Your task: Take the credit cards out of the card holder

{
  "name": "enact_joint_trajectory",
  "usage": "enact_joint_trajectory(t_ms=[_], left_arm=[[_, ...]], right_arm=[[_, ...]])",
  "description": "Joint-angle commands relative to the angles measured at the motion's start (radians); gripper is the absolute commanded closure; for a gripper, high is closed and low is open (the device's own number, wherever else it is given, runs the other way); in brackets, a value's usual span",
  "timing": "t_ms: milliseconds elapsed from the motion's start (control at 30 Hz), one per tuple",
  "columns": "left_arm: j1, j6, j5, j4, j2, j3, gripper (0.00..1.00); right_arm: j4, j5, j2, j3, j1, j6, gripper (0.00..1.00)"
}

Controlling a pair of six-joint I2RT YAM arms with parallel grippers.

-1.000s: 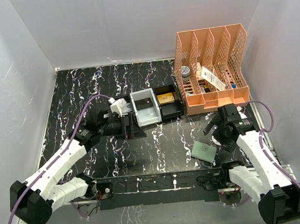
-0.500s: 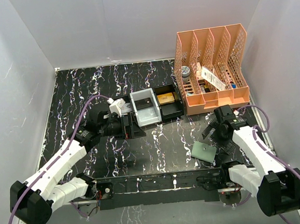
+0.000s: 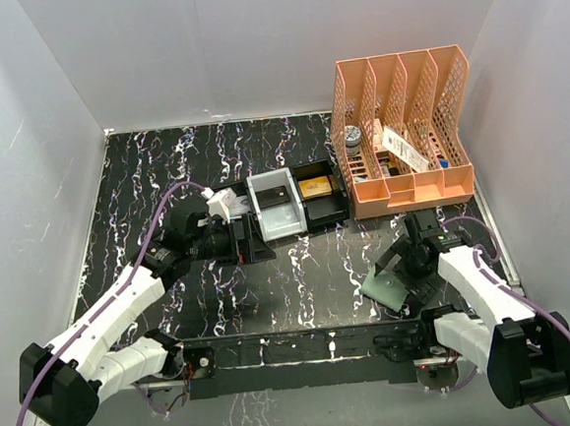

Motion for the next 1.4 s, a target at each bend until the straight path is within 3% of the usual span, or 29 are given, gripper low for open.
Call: enact_joint_trajectory(t_ms=[0,367,567,667,767,1033,1200,1367], left_arm=[[-0.003,0.000,0.002,0.001,-0.003,-0.006,0.01],[-0.003,-0.024,0.035,0.060,0.048,-0.048,0.01],[-0.003,-0.082,0.026,0.175,0.119,-0.084,0.01],[-0.003,-0.087,0.011,0.213,0.176,-0.079,0.01],[-0.003,-0.065,-0.021,0.212,0.236,-0.053,0.01],[-0.002,0.002,-0.169,0.192,0.351,0.010,0.01],[0.000,0.035,-0.240,0.188,0.408,0.045,0.01],[0.000,0.079,-0.284,0.204,0.458,0.049,0.01]], right_arm=[[0.061,-0.078,-0.031,-0.012,-0.002,0.037,0.02],[0.254,-0.261,-0.060,-0.094,0.059,0.064,0.02],[0.380,-0.193,0.020,0.005,0.350,0.092,0.02],[0.346,-0.171,0.101,0.085,0.418,0.044,0.02],[0.254,-0.108,0.137,0.171,0.423,0.003,0.02],[0.147,0.287,0.152,0.321,0.408,-0.137,0.02],[0.140,0.281,0.280,0.333,0.325,-0.222,0.02],[0.225,0.251,0.309,0.258,0.299,-0.235,0.02]])
